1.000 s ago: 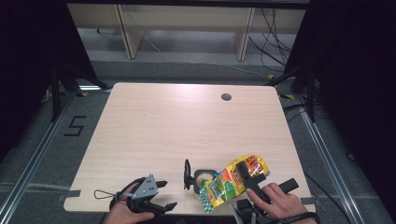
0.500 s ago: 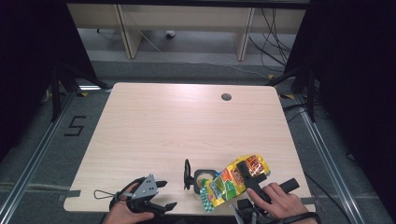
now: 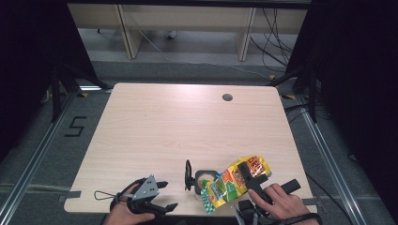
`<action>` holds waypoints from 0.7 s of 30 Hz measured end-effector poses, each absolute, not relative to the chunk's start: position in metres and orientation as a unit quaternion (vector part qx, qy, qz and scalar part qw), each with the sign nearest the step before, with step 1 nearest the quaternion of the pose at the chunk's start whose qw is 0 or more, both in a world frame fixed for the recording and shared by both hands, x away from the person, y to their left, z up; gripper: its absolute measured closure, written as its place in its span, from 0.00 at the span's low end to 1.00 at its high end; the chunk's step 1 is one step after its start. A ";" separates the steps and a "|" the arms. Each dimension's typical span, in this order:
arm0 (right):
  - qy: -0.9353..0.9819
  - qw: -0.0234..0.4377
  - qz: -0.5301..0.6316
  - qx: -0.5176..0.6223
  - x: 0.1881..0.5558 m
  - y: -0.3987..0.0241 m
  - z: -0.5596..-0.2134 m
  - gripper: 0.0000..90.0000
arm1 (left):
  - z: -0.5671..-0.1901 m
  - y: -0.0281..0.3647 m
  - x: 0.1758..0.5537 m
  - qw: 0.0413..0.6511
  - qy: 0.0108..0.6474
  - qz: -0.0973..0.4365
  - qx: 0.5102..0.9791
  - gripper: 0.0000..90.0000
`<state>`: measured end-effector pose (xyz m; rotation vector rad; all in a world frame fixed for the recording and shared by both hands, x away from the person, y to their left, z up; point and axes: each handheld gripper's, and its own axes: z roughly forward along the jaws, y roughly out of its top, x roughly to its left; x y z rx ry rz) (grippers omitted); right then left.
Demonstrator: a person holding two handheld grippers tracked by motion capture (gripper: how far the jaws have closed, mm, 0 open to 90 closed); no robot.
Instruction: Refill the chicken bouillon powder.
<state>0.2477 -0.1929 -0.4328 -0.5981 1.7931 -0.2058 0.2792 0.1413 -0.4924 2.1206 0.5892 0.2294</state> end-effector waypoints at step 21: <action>0.763 0.579 -0.086 -0.274 0.250 -0.193 -0.431 0.35 | -0.494 0.141 0.279 0.454 0.239 0.090 0.854 0.25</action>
